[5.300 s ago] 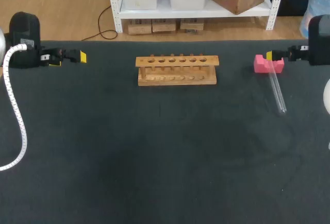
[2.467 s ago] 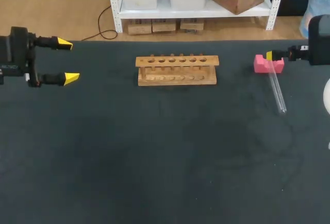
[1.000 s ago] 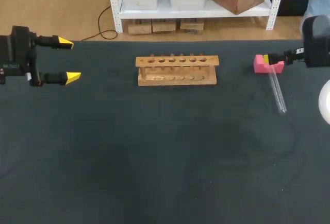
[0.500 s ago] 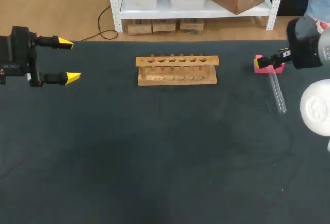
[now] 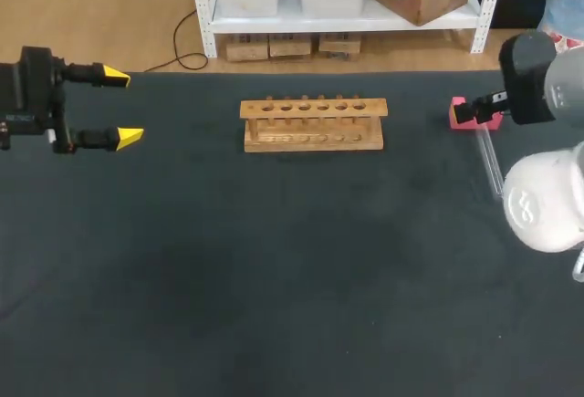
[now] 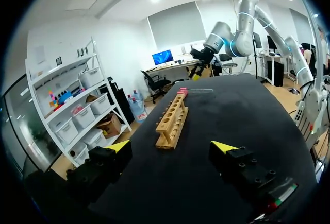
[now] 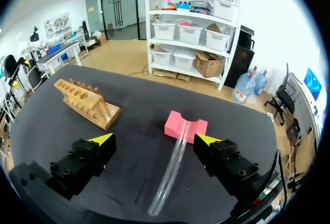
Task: Grasp the test tube, adjust it, and insert it.
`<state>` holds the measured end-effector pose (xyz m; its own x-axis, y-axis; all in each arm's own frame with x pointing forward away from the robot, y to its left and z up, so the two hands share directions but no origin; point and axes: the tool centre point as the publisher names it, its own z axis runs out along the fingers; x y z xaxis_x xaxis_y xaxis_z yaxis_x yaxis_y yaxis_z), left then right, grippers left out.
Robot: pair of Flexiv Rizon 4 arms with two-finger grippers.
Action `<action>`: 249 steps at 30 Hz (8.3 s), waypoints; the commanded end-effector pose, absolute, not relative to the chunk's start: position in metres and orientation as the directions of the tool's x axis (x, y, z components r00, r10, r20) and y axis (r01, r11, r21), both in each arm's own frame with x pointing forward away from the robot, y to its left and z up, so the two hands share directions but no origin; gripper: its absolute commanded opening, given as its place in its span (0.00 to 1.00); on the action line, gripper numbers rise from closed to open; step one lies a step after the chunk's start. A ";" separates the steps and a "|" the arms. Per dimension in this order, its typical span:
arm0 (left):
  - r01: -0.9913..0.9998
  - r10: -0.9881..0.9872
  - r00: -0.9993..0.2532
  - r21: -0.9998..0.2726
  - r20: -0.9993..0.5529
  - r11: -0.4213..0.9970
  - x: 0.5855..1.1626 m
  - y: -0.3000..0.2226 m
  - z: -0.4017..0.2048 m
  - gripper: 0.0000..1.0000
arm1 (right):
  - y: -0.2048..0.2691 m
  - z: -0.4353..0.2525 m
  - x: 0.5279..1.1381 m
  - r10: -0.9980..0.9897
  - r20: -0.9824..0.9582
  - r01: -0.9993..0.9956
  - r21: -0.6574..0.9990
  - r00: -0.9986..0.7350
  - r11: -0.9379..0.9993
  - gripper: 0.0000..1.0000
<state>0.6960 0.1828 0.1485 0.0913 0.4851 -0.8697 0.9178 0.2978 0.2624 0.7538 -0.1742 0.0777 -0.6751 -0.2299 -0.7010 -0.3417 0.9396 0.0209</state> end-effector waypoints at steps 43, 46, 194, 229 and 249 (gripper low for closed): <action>0.916 0.482 0.095 0.266 -0.871 0.299 0.695 0.183 0.147 1.00 | -0.201 0.006 0.767 -0.108 -0.584 -0.170 0.052 -0.804 0.984 1.00; 0.916 0.482 0.095 0.266 -0.871 0.299 0.695 0.183 0.147 1.00 | -0.200 0.003 0.768 -0.104 -0.578 -0.171 0.063 -0.809 0.983 1.00; 0.916 0.482 0.095 0.266 -0.871 0.299 0.695 0.183 0.147 1.00 | -0.202 -0.016 0.750 -0.079 -0.660 -0.132 0.030 -0.747 0.991 0.00; 0.916 0.482 0.095 0.266 -0.871 0.299 0.695 0.183 0.147 1.00 | -0.115 0.066 0.725 0.052 -0.763 -0.069 0.126 -0.644 0.990 0.00; 0.916 0.482 0.095 0.266 -0.871 0.299 0.695 0.183 0.147 1.00 | -0.040 0.072 0.681 -0.037 -0.770 -0.225 0.140 -0.637 0.964 0.00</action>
<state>0.6958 0.1827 0.1488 0.0902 0.4859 -0.8693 0.9181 0.2977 0.2617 0.6817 -0.0412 0.0746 -0.6432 -0.0332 -0.7649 -0.2144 0.9669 0.1384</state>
